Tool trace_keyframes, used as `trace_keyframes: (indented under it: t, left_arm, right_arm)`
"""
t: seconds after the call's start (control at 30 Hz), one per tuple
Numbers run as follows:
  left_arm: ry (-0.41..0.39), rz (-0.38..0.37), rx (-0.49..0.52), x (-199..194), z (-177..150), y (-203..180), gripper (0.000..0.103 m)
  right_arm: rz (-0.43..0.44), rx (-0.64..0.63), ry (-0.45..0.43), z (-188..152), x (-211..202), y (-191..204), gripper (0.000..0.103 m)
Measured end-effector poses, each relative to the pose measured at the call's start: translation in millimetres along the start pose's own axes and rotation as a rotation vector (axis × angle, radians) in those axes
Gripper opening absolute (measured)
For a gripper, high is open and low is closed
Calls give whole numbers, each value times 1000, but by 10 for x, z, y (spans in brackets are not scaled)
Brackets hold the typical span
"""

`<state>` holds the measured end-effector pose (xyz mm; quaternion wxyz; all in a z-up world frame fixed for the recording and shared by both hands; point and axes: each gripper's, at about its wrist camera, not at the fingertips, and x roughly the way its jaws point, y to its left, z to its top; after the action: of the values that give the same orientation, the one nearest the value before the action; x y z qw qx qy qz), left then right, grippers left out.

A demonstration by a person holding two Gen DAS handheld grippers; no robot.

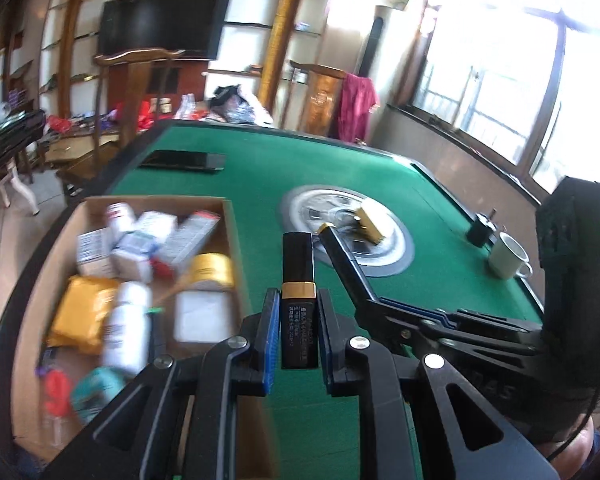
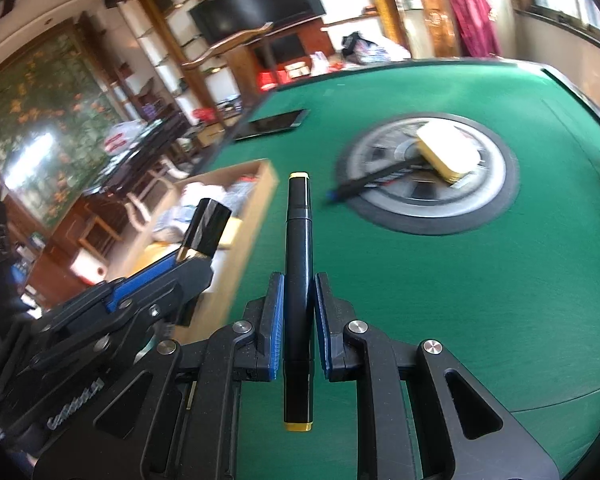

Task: Organize objects
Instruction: 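Carry both held black markers over the cardboard box with both tools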

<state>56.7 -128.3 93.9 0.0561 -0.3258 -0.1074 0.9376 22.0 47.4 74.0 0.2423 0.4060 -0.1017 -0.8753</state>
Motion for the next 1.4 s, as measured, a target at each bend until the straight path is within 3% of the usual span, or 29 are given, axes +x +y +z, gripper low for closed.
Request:
trace_keyframes:
  t: [0.17,0.47,0.9,1.4]
  left_arm:
    - [-13,53,-63,-172,-54,448,17]
    - [28,138,-165,-128,-263,1054,17]
    - [63,157,-188,-16,-375,1154,17]
    - [72,188,-197,10,-388,1222,17]
  right_arm:
    - [90,-63,48,-40,165,484,15]
    - [135,-145,156,-217,670,1033,15]
    - [96,-121,208,-322,1009,1063,15]
    - [72,-153,197,-299,1128,1116,15]
